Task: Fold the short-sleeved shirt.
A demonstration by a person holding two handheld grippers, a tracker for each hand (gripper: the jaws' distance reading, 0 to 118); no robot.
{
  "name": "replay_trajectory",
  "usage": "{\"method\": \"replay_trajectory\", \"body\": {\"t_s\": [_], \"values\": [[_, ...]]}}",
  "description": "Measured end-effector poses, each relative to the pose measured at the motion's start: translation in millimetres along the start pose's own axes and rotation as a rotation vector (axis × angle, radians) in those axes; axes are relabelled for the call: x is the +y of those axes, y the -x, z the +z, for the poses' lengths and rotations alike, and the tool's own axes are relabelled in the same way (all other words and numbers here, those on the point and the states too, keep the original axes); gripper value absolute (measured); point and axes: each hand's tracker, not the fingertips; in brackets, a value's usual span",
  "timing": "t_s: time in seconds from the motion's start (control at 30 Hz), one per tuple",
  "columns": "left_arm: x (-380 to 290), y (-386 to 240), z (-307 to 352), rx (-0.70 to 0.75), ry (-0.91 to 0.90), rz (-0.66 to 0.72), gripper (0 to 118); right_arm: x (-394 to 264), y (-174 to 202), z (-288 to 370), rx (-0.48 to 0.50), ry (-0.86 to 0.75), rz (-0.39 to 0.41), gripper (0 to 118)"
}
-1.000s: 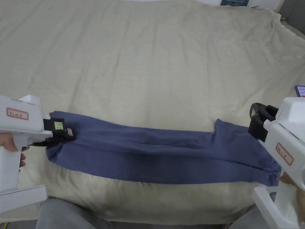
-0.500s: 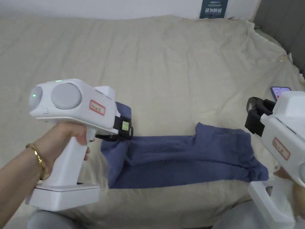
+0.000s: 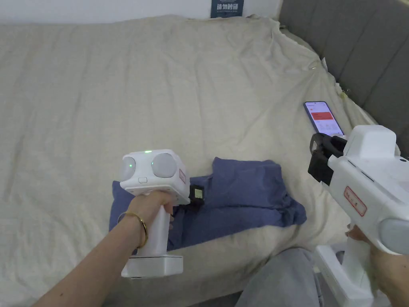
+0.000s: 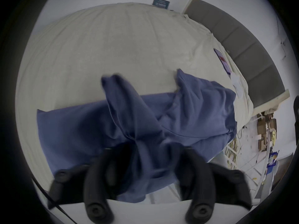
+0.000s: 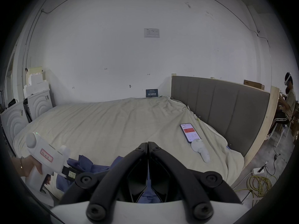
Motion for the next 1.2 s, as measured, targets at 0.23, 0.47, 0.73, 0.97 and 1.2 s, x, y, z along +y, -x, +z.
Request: {"method": "replay_trajectory", "body": {"t_s": [0.23, 0.47, 0.73, 0.97, 1.2], "values": [[20, 15, 72, -0.145, -0.133, 0.047, 91, 4, -1, 0, 0.0, -0.003, 0.003, 0], [0, 58, 133, 0.097, -0.419, -0.049, 28, 7, 12, -6, 0.043, -0.02, 0.016, 0], [-59, 51, 60, 0.135, -0.424, -0.088, 0, 11, 22, -9, 0.065, -0.021, 0.019, 0], [-86, -9, 0, 0.092, -0.349, -0.136, 0, 3, 14, -7, 0.049, 0.003, 0.018, 0], [-98, -76, -32, 0.138, -0.326, -0.339, 0, -4, -4, -2, 0.012, 0.034, 0.002, 0]]}}
